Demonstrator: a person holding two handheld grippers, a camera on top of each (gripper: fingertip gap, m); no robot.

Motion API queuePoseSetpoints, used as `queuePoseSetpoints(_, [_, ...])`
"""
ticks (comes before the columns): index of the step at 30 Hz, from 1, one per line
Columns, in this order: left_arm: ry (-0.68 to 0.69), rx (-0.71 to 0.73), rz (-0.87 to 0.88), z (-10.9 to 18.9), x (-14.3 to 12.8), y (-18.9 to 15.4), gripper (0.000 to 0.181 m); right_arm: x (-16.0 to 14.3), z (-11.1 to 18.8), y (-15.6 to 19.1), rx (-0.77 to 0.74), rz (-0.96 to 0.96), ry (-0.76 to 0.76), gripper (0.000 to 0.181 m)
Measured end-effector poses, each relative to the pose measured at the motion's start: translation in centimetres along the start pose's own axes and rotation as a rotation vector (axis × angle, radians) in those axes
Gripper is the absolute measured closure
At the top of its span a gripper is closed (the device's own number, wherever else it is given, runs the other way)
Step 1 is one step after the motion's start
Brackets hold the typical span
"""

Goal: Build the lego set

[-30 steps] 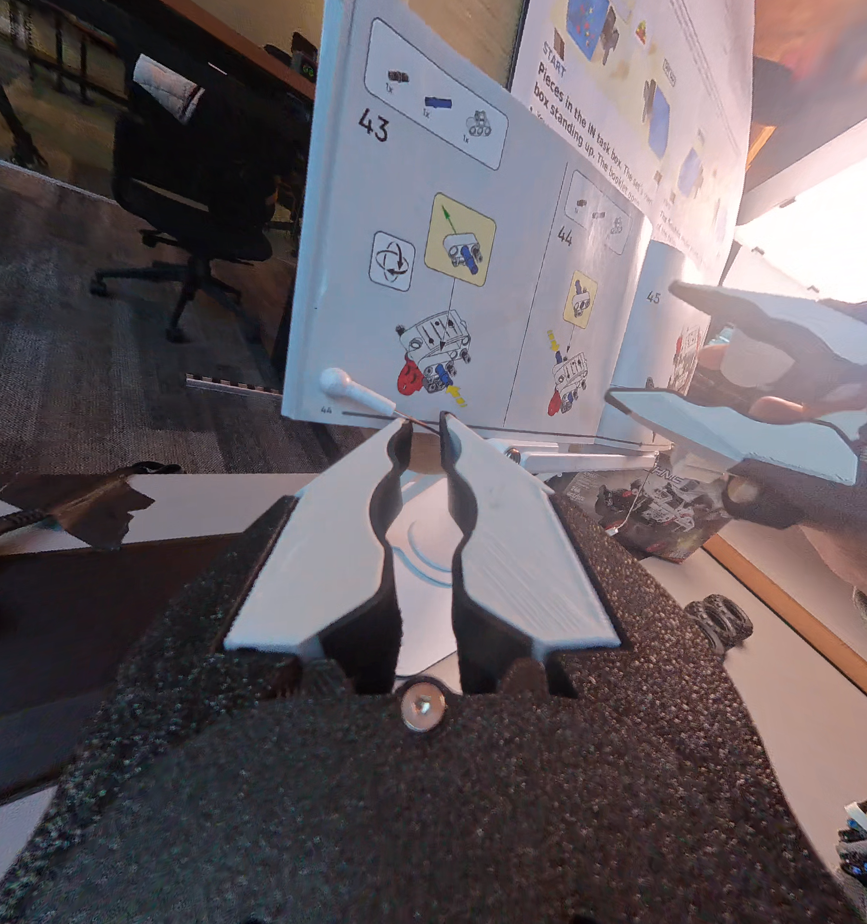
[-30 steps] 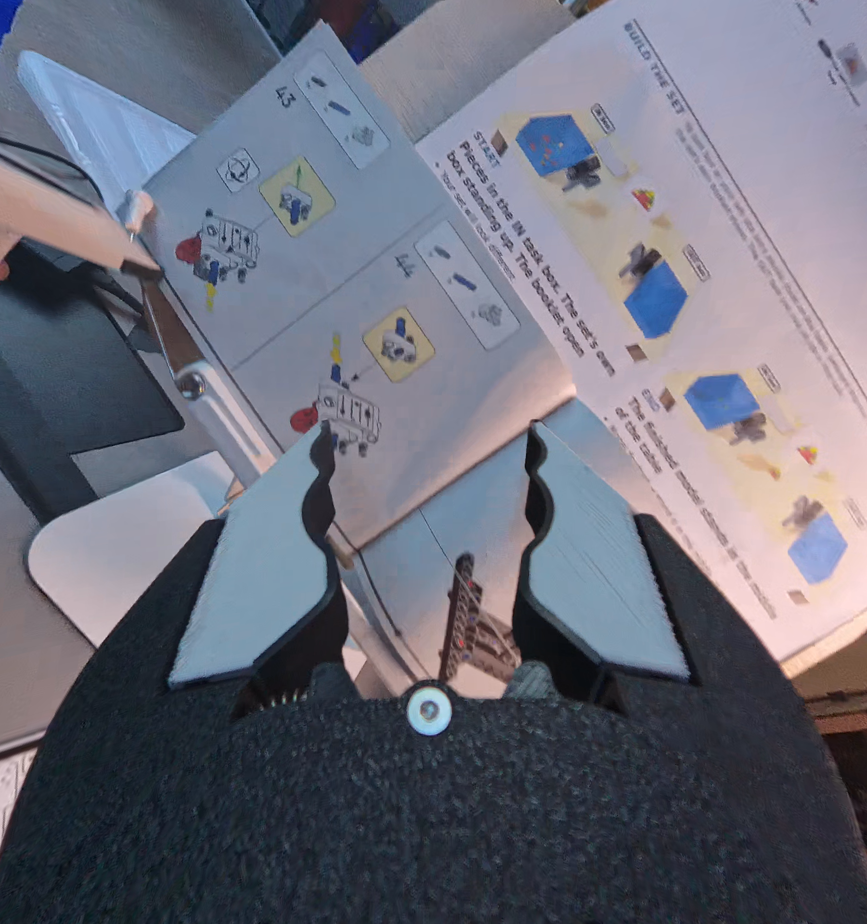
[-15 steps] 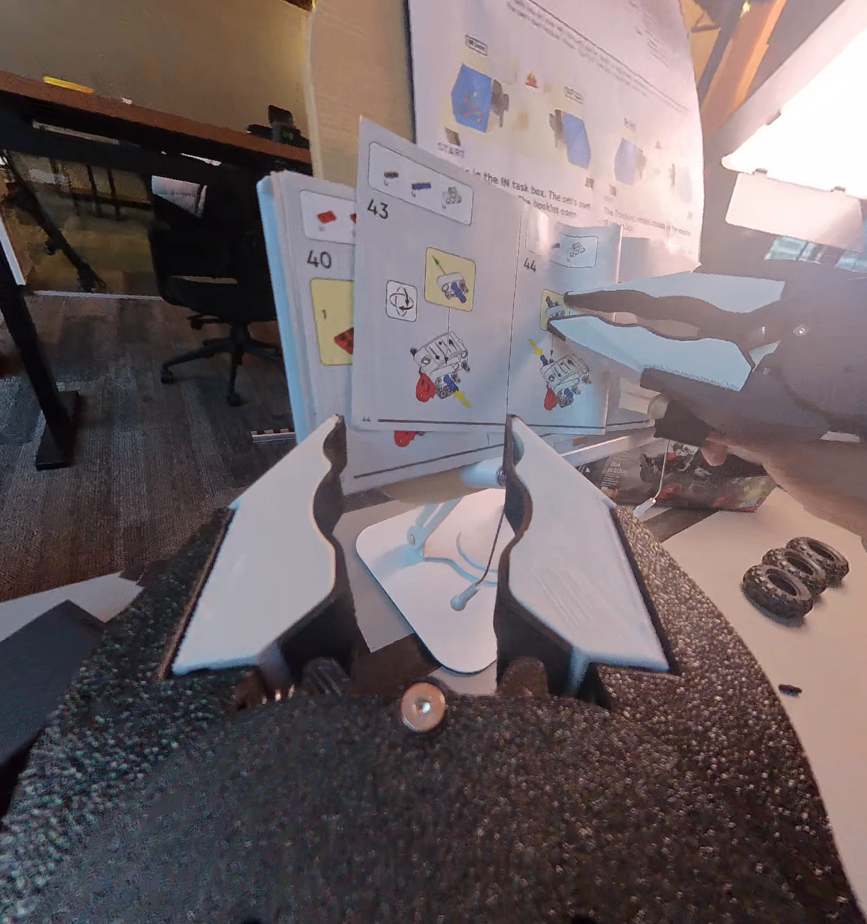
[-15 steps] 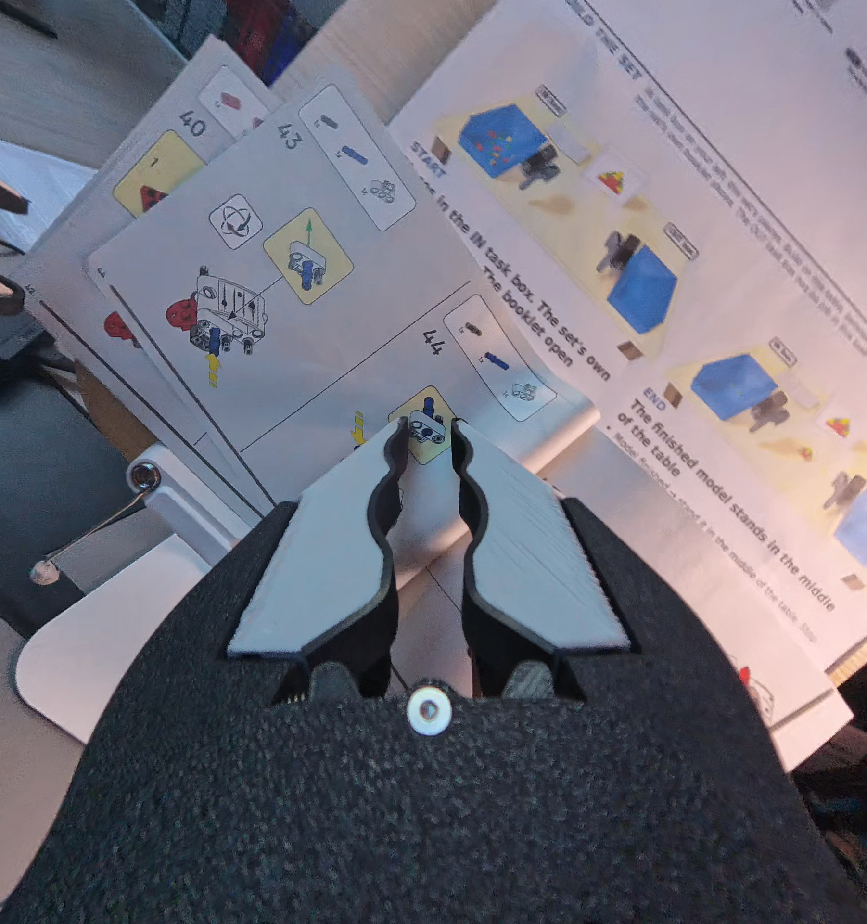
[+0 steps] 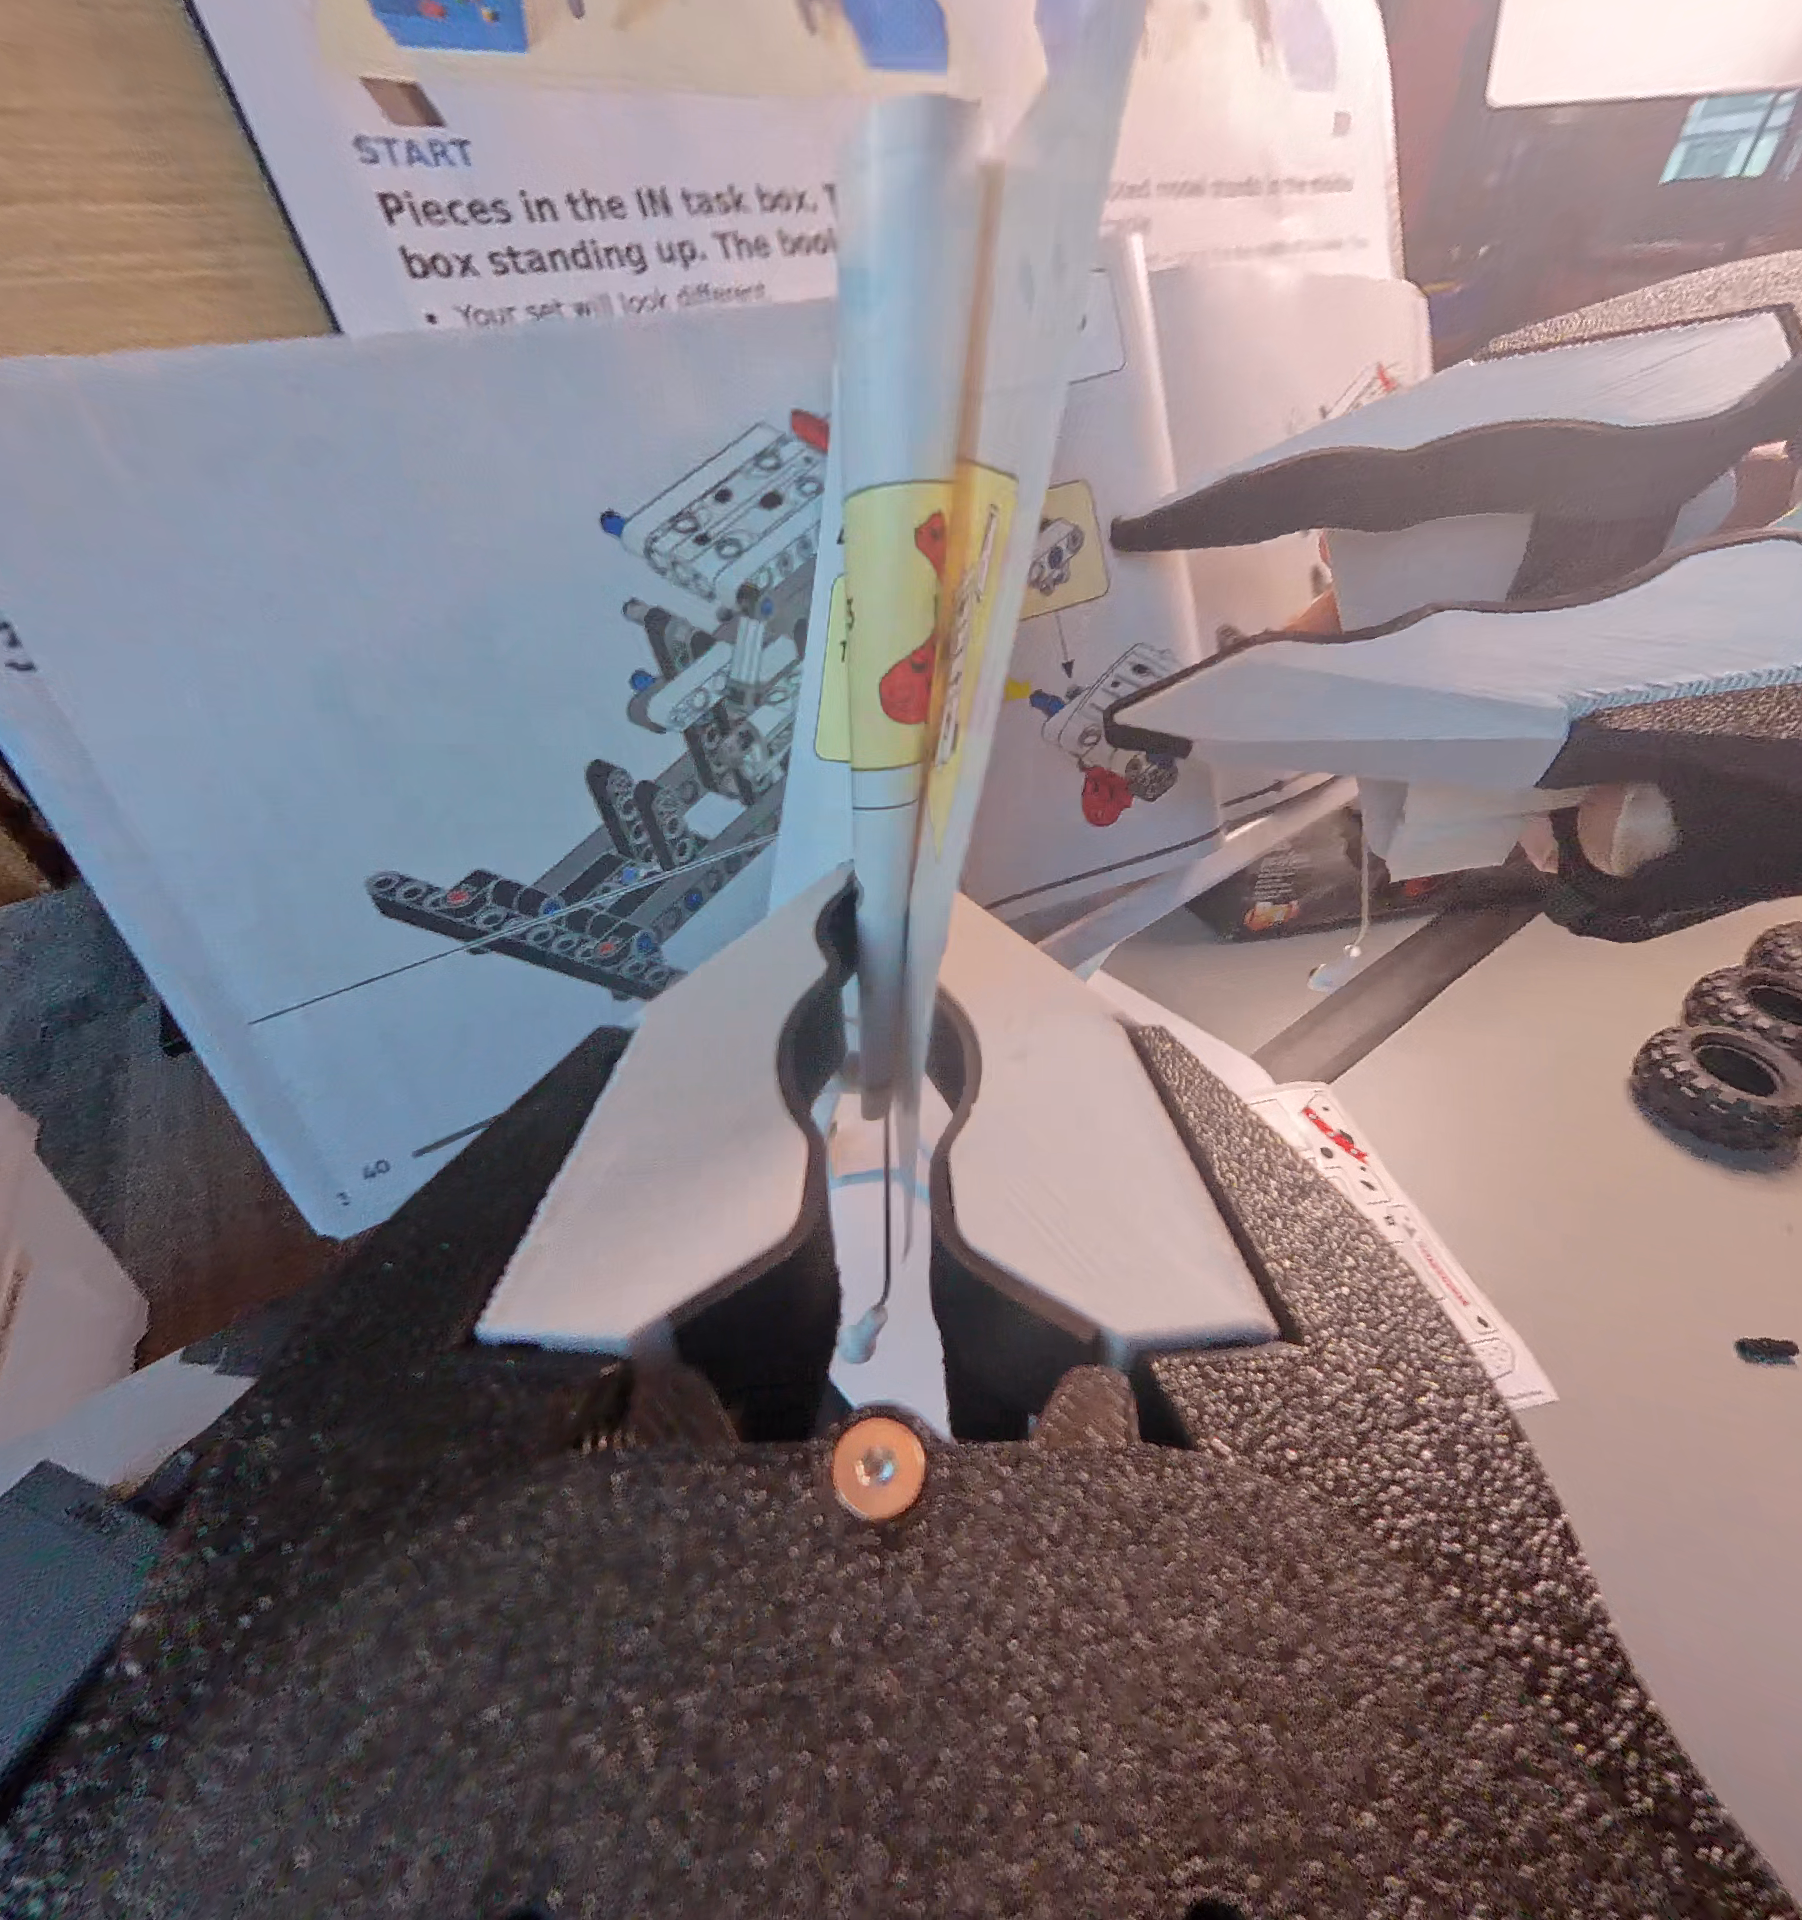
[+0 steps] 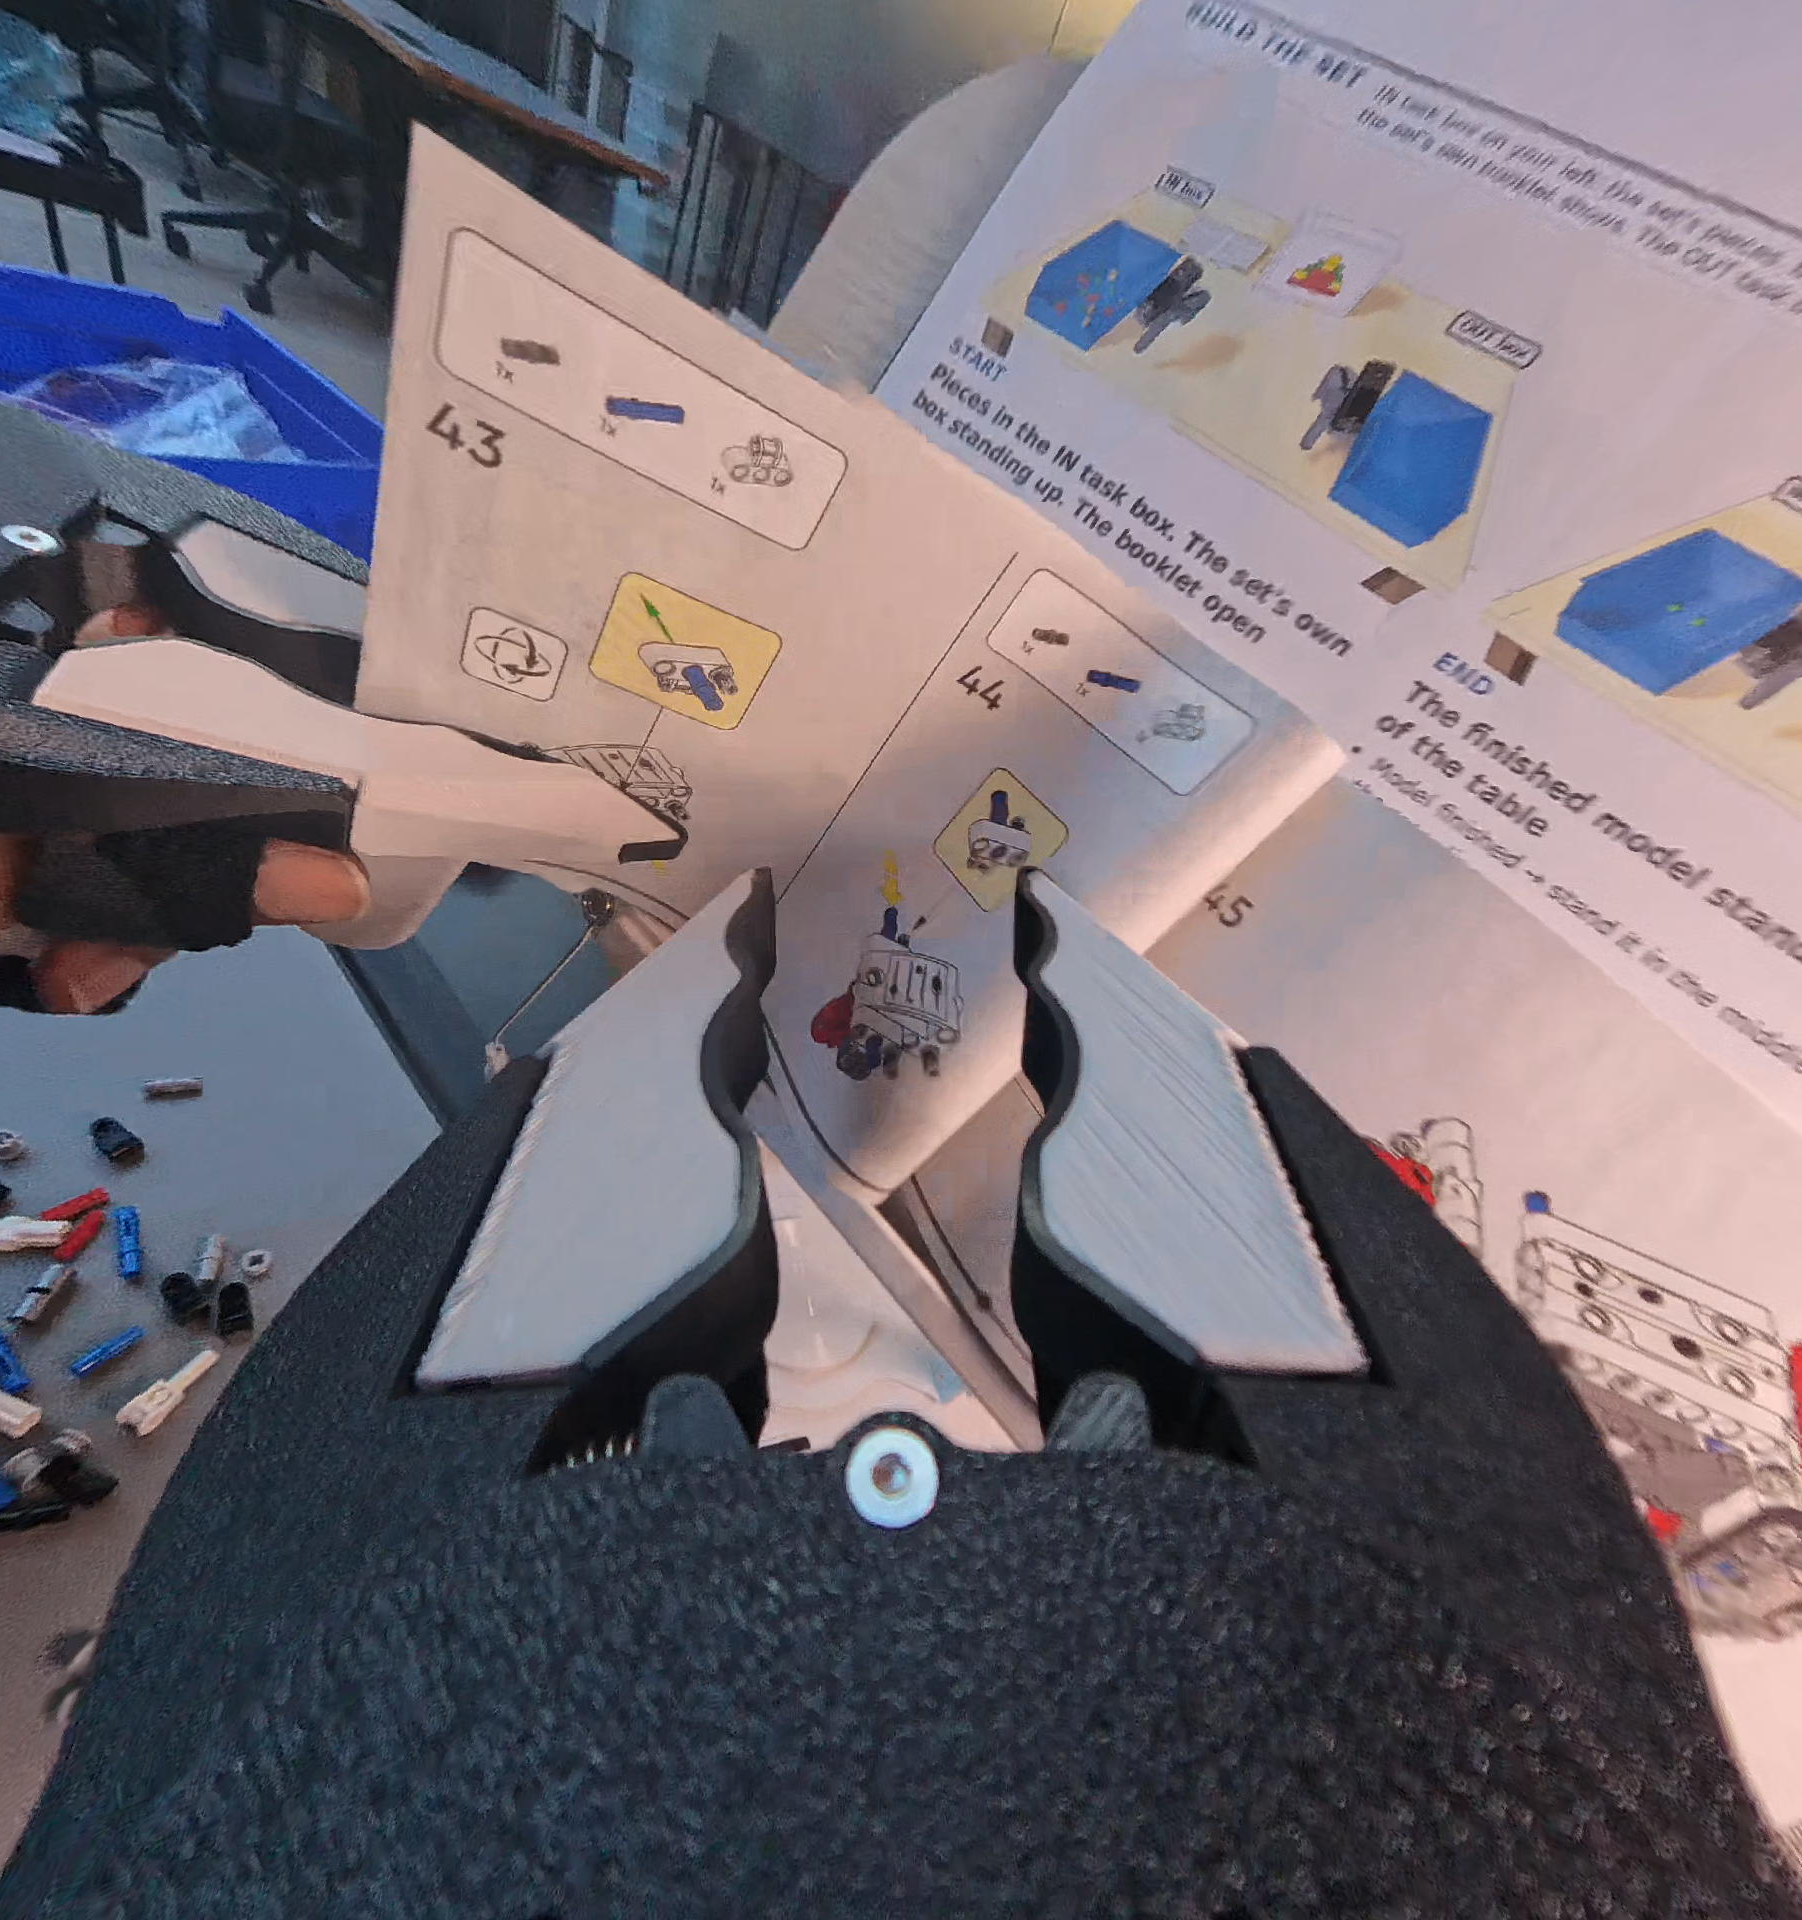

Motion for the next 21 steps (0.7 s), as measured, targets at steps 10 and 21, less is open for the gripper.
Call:
queuePoseSetpoints(10, [-0.146, -0.262, -0.061, -0.8, 2.2, -7.8, 0.174, -4.7, 7.5, -1.0, 0.380, -0.351, -0.090, 0.078])
queuePoseSetpoints(21, [-0.163, -0.296, 0.005, -3.9, 1.3, -11.7, 0.168, -6.7, 7.4, -2.5, 0.438, -0.468, -0.077, 0.073])
Point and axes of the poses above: each gripper's, where its closed fingertips meet, z back along the fingers, x out of its top, y = z × x across the jaws, the point moved 10 cm from there along z, back along the fingers, and after that the axes turned 14 degrees about y, right-handed, at the moved point
